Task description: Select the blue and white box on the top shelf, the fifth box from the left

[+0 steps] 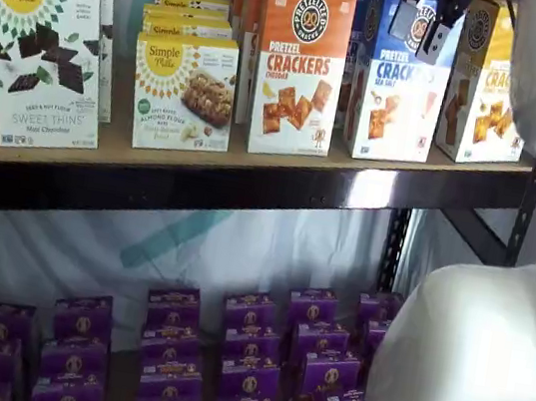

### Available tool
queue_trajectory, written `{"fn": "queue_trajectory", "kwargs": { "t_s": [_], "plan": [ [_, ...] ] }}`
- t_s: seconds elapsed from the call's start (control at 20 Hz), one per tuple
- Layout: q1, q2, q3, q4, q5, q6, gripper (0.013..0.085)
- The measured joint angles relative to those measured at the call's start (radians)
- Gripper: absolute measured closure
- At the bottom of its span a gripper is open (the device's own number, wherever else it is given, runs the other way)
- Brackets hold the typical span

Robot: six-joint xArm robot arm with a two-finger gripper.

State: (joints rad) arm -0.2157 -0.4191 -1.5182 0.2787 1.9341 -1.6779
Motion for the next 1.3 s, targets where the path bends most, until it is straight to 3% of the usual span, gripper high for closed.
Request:
{"fn": "queue_trajectory", "kwargs": {
  "t_s": [0.05,0.1,0.15,0.35,0.45,0.95,1.05,1.3],
  "plan": [
    [0.012,0.002,-0.002,-0.021,0.003,0.003,0.0130],
    [0.054,0.003,0.003,-0.090,0.007,0.013,0.0130],
    [0.070,0.000,0.015,-0.119,0.004,0.019,0.0130],
    [0.077,-0.021,0.062,-0.118,-0.027,0.025,0.0130],
    [0.059,-0.028,0.076,-0.076,-0.041,0.021,0.0130],
    [-0.093,-0.060,0.102,0.242,-0.173,-0.007,0.0130],
    [-0.102,-0.050,0.081,0.263,-0.172,-0.003,0.0130],
    [-0.092,-0.023,0.022,0.244,-0.152,0.011,0.0130]
  ]
}}
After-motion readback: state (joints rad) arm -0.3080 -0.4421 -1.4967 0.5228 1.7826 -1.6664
